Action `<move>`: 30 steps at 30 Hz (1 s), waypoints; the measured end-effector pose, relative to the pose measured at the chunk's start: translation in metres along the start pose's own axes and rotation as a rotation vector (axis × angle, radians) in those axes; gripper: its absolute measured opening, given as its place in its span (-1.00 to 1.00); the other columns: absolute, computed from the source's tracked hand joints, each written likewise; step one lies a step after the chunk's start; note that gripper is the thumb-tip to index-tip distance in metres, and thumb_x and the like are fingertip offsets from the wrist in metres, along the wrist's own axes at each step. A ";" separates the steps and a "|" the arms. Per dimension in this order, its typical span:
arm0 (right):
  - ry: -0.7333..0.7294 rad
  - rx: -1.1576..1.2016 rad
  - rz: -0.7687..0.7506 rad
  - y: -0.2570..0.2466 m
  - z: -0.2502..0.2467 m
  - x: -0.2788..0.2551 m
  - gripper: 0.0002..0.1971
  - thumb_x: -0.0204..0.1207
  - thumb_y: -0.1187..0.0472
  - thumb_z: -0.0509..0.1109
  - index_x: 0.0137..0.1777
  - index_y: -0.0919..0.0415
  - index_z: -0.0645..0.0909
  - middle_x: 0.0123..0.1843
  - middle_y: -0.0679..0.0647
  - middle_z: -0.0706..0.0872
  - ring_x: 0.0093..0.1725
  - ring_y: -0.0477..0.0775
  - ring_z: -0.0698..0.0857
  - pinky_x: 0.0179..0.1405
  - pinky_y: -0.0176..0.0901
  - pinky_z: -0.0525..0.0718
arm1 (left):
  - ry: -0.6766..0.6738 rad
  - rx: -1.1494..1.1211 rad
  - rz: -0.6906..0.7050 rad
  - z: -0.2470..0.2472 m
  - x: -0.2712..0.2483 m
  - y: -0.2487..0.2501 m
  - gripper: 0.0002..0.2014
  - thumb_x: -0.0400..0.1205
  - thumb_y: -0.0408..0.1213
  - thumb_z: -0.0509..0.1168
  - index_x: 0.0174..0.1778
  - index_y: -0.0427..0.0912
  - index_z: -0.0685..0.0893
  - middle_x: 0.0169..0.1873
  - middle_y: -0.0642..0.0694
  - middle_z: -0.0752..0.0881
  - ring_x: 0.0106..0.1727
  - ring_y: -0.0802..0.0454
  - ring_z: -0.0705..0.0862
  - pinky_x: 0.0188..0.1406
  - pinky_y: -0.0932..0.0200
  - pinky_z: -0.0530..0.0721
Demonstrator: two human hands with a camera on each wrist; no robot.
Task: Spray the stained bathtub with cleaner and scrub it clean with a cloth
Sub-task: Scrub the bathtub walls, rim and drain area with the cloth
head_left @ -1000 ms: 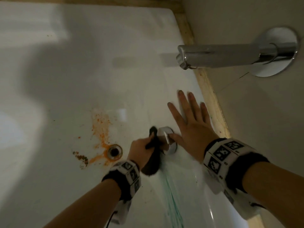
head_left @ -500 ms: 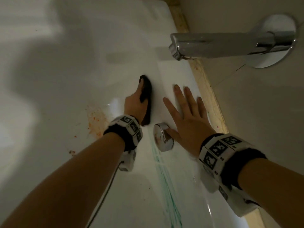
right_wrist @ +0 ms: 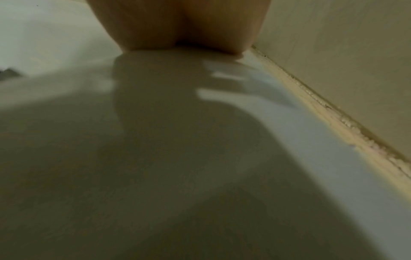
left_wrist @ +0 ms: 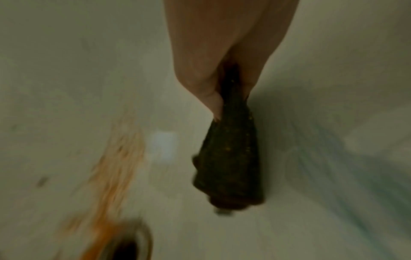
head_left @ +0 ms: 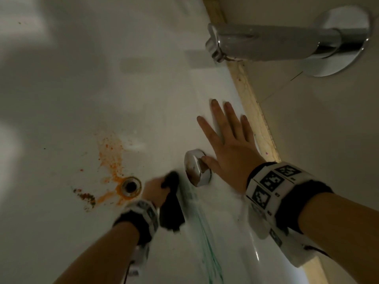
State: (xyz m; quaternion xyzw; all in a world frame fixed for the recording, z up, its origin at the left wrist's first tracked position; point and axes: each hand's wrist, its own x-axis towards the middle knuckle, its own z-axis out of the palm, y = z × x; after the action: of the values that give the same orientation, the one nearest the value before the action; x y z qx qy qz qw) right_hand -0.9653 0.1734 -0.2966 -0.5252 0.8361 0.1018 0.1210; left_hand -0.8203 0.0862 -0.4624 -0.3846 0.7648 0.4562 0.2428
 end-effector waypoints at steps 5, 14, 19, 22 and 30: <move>-0.028 0.012 0.009 0.000 -0.005 0.000 -0.18 0.60 -0.10 0.18 0.63 0.02 -0.31 0.62 0.16 -0.47 0.59 0.26 -0.45 0.54 0.24 -0.37 | 0.405 -0.160 0.140 -0.095 0.030 0.054 -0.63 0.66 -0.39 0.20 0.42 -0.28 0.53 0.24 -0.36 0.65 0.26 -0.26 0.61 0.22 0.02 0.51; 0.063 -0.030 -0.001 0.002 0.007 0.001 -0.22 0.44 -0.16 0.09 0.64 0.10 0.01 0.67 0.29 -0.07 0.63 0.38 -0.07 0.52 0.37 0.00 | 0.450 0.090 0.206 -0.101 0.069 0.076 -0.36 0.70 -0.35 0.11 0.67 -0.06 -0.02 0.41 -0.36 0.50 0.20 -0.40 0.60 0.18 -0.11 0.59; 0.018 -0.023 -0.005 0.001 0.002 -0.001 -0.22 0.51 -0.16 0.10 0.66 0.07 -0.12 0.67 0.24 -0.25 0.64 0.34 -0.23 0.54 0.32 -0.16 | 0.144 0.254 0.104 -0.032 0.075 0.019 -0.55 0.77 -0.14 -0.06 0.51 -0.29 0.35 0.08 -0.41 0.68 0.04 -0.33 0.68 0.03 -0.04 0.64; -0.073 -0.014 0.012 0.000 -0.005 -0.002 -0.20 0.60 -0.12 0.13 0.63 -0.01 -0.34 0.62 0.15 -0.49 0.60 0.24 -0.45 0.56 0.23 -0.34 | -0.069 0.389 0.120 0.012 0.041 -0.004 -0.57 0.73 -0.21 0.06 0.52 -0.28 0.32 0.16 -0.32 0.66 0.14 -0.23 0.66 0.08 0.06 0.56; -0.190 -0.086 0.064 -0.010 -0.018 -0.002 -0.17 0.62 -0.15 0.13 0.63 0.04 -0.39 0.60 0.16 -0.52 0.61 0.24 -0.41 0.61 0.24 -0.24 | 0.228 -0.140 0.122 0.018 -0.077 0.025 -0.65 0.73 -0.17 0.06 0.43 -0.10 0.44 -0.08 -0.16 0.75 -0.13 -0.12 0.72 -0.20 0.28 0.64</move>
State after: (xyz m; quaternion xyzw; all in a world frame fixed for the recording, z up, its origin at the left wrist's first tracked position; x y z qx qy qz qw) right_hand -0.9571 0.1650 -0.2798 -0.4908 0.8322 0.1906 0.1739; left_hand -0.7951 0.1376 -0.4028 -0.4028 0.7756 0.4758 0.0988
